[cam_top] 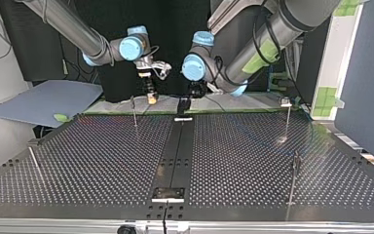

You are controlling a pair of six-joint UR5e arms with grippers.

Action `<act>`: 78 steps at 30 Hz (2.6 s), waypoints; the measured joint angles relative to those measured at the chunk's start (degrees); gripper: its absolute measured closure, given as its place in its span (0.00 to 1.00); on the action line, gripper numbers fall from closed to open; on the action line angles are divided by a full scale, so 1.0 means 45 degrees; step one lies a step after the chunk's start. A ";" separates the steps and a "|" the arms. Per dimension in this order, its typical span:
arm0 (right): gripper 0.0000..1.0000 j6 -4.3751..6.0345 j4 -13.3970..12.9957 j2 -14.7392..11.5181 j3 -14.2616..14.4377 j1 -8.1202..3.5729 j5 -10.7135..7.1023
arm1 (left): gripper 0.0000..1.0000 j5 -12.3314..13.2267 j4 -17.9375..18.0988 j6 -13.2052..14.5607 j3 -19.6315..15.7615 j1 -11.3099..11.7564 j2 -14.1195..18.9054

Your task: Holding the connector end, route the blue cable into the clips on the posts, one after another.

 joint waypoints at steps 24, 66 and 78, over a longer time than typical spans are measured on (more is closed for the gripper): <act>1.00 0.0003 -0.1257 0.0688 0.1223 -0.0527 0.0169 | 1.00 -0.1764 0.2755 0.0013 0.0004 -0.1587 -0.2148; 1.00 -0.0298 -0.2678 0.2222 0.1732 -0.2434 0.0106 | 1.00 -0.2700 0.4198 -0.0213 0.2696 -0.3175 -0.5790; 1.00 -0.0227 -0.2585 0.2222 0.1748 -0.3147 -0.0203 | 1.00 -0.2708 0.4139 -0.0825 0.4112 -0.3338 -0.6486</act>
